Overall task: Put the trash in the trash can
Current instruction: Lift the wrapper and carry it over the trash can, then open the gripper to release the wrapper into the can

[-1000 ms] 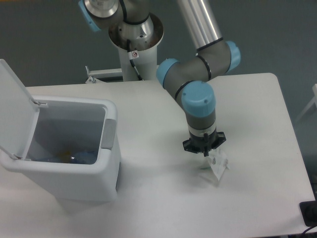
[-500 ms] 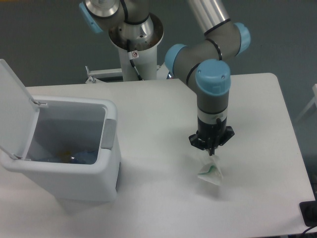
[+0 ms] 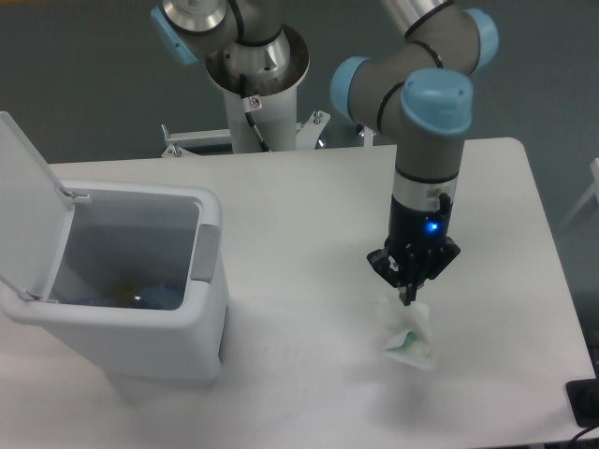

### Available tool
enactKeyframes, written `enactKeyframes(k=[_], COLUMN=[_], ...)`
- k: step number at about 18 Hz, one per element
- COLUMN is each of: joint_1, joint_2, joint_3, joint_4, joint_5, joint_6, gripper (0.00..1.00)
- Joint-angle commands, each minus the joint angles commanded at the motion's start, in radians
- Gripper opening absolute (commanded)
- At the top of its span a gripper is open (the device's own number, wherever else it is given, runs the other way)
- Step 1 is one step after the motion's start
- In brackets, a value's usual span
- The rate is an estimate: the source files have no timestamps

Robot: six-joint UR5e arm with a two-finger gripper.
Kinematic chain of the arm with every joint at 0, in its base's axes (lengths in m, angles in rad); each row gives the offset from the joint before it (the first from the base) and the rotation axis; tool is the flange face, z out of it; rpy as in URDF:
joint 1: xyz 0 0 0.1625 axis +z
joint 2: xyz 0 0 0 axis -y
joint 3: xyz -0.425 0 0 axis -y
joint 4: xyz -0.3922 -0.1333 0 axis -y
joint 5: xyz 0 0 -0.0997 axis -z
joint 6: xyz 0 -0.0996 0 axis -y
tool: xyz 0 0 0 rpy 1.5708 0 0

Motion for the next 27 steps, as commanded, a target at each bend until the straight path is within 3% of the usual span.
enactKeyframes(k=[2, 7, 12, 17, 20, 23, 27], joint_1=[-0.003, -0.017, -0.103, -0.175, -0.218, -0.252, -0.273], joint_2=[0.02, 0.143, 0.241, 0.266, 0.293, 0.368, 0.358], joint_3=[0.006, 0.04, 0.026, 0.006, -0.041, -0.132, -0.152], joint_4=[0.002, 0.0, -0.002, -0.002, -0.002, 0.002, 0.003], joint_5=[-0.064, -0.245, -0.252, -0.247, -0.235, -0.233, -0.235], joint_6=[-0.032, -0.159, -0.167, -0.17, -0.17, -0.141, -0.077], gripper=[0.0, 0.0, 0.0, 0.0, 0.0, 0.0, 0.0])
